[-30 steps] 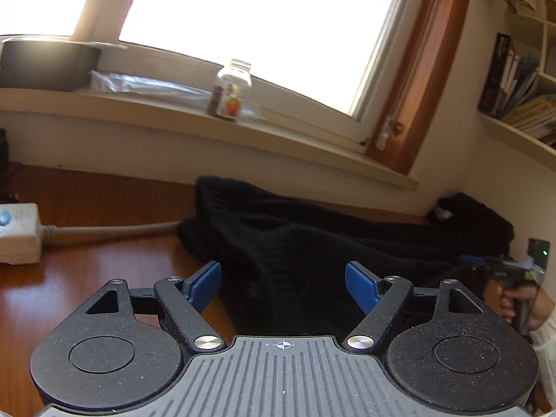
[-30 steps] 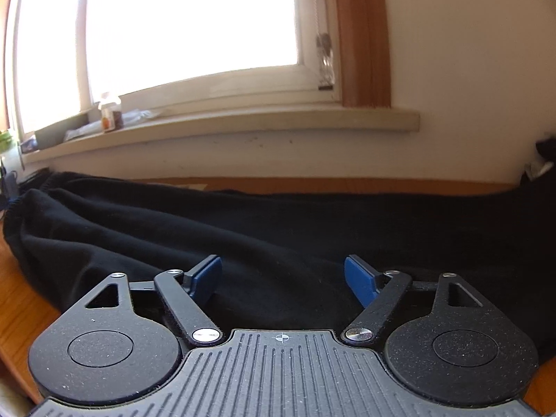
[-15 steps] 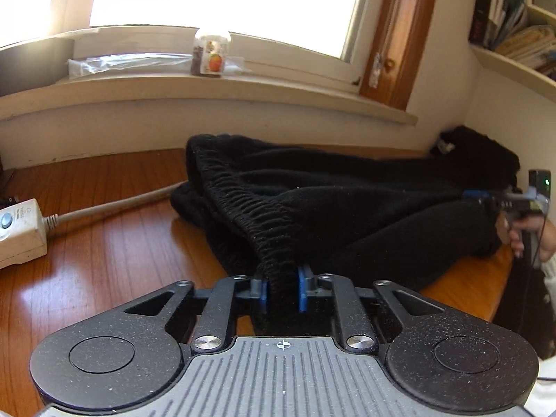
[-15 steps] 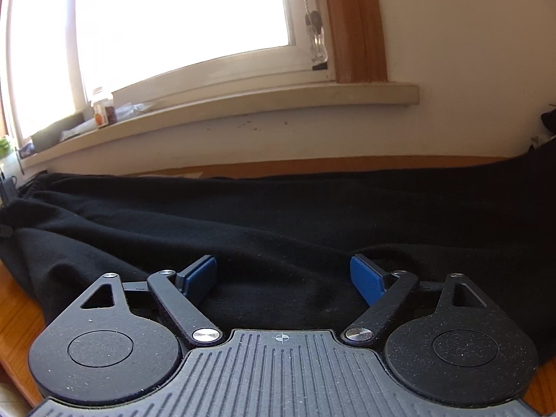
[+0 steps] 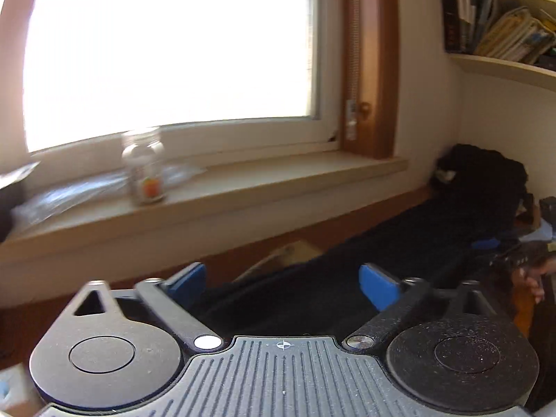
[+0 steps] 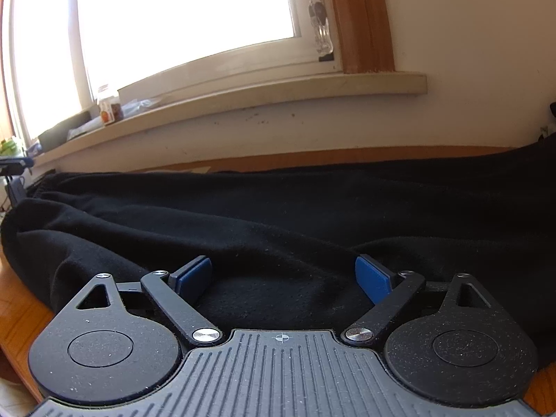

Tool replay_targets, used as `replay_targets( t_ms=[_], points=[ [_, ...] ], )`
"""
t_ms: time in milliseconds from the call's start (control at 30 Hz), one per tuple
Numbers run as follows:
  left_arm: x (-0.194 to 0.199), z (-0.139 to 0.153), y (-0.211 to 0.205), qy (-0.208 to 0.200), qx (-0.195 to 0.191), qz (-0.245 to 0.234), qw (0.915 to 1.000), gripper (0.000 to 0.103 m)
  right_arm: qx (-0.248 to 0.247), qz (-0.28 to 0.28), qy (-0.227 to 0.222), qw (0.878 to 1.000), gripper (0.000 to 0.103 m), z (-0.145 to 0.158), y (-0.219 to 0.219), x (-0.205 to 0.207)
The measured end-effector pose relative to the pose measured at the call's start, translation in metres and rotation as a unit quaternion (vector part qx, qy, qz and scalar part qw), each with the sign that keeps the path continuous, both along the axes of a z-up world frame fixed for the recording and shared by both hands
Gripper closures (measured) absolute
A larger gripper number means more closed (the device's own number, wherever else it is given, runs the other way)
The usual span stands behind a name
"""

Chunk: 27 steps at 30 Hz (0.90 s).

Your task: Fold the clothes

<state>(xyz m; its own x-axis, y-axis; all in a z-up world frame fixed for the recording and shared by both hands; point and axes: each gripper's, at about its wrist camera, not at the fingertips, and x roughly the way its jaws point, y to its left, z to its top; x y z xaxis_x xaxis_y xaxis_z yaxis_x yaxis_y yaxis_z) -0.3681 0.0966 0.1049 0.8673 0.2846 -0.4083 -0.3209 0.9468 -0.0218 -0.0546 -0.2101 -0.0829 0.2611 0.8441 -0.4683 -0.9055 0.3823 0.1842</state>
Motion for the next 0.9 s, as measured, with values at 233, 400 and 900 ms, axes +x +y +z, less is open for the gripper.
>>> replay_targets(
  t_ms=[233,400,900],
  points=[
    [0.107,-0.009,-0.02,-0.003,-0.001,-0.086,0.9963,0.0,0.007,0.0,0.0,1.0,0.014,0.0,-0.003,0.0],
    [0.151,-0.047,-0.023,0.026,-0.001,-0.118,0.9927,0.0,0.013,0.002,0.003,1.0,0.013,-0.001,-0.005,0.0],
    [0.17,-0.085,-0.03,0.107,0.014,-0.13,0.9856,0.0,0.029,0.004,0.014,0.999,0.013,0.0,-0.008,0.004]
  ],
)
